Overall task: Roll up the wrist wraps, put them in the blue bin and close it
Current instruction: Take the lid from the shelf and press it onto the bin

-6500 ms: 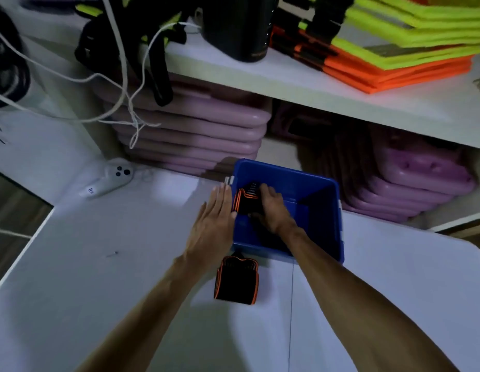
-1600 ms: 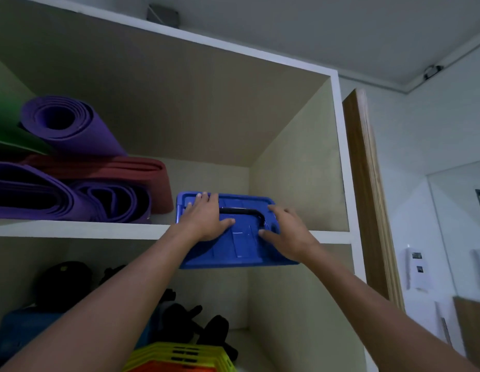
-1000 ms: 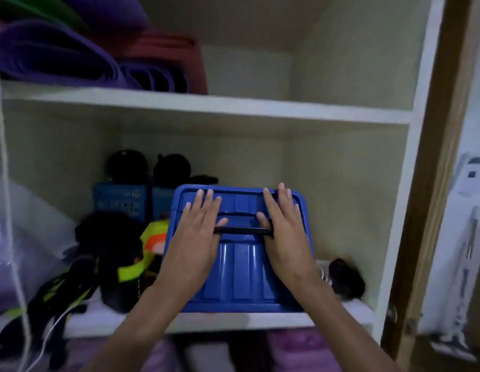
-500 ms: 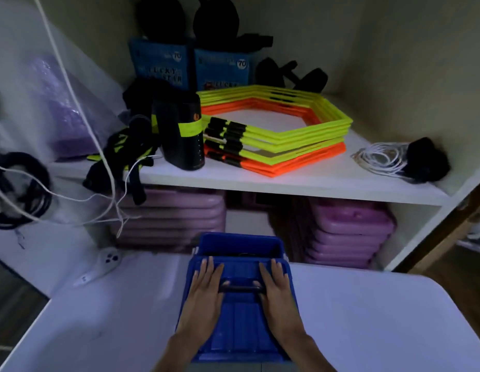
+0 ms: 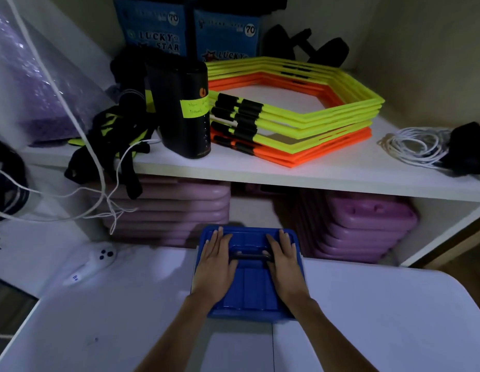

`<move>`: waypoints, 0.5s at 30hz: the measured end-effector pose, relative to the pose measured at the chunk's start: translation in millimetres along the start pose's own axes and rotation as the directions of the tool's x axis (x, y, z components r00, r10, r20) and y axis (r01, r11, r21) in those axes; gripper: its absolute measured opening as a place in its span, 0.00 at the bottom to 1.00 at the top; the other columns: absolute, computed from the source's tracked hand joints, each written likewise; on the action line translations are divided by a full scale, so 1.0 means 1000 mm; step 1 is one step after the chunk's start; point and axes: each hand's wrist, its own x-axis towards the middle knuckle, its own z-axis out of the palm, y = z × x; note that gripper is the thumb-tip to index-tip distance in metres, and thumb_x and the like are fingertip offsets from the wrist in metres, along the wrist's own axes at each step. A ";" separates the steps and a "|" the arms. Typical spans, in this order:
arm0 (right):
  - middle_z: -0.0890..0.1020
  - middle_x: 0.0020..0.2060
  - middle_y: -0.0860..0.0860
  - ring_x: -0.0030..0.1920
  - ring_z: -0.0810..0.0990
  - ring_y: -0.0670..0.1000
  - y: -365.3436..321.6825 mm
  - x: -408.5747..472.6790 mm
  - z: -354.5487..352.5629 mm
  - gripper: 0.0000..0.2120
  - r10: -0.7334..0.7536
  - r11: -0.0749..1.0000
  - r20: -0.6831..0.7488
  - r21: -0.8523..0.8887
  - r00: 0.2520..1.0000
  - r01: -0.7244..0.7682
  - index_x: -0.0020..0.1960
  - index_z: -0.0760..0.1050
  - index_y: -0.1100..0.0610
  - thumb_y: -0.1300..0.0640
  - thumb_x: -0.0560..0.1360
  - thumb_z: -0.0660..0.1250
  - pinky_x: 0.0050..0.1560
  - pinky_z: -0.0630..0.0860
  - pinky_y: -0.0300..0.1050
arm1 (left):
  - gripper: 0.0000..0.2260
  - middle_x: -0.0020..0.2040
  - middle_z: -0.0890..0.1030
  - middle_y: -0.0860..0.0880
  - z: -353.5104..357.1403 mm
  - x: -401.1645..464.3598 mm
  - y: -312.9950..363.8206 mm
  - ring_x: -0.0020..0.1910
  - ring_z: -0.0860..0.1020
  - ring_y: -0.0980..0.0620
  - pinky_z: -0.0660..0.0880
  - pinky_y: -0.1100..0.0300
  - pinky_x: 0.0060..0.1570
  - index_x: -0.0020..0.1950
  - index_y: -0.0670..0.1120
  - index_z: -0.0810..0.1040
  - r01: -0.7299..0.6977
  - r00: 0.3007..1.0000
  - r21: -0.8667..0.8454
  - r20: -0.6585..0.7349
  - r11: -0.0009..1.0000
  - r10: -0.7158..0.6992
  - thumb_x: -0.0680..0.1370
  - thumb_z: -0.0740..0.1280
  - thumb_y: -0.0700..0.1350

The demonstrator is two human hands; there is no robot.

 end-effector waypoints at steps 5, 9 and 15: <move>0.47 0.80 0.54 0.79 0.44 0.57 0.005 0.001 0.008 0.28 0.027 0.998 -0.033 0.051 0.999 -0.026 0.79 0.51 0.49 0.56 0.82 0.58 0.77 0.53 0.57 | 0.36 0.78 0.49 0.53 -0.001 0.003 -0.003 0.77 0.45 0.54 0.45 0.53 0.76 0.78 0.53 0.46 -0.013 0.996 -0.078 0.086 0.997 0.019 0.75 0.54 0.66; 0.47 0.79 0.48 0.79 0.43 0.53 0.005 -0.004 0.011 0.36 -0.030 0.996 -0.053 0.087 0.998 0.035 0.79 0.42 0.42 0.45 0.80 0.60 0.76 0.47 0.53 | 0.27 0.78 0.48 0.54 -0.003 0.001 0.005 0.76 0.43 0.59 0.41 0.58 0.75 0.78 0.53 0.45 0.052 0.996 -0.107 0.076 0.993 -0.044 0.81 0.48 0.59; 0.46 0.80 0.54 0.79 0.44 0.55 0.006 -0.005 0.013 0.29 -0.108 0.977 -0.040 -0.188 0.993 0.099 0.80 0.50 0.47 0.39 0.81 0.41 0.78 0.47 0.58 | 0.24 0.79 0.52 0.44 0.011 0.006 0.010 0.77 0.51 0.47 0.50 0.53 0.75 0.78 0.46 0.51 0.127 0.992 0.055 -0.025 0.990 -0.126 0.83 0.52 0.47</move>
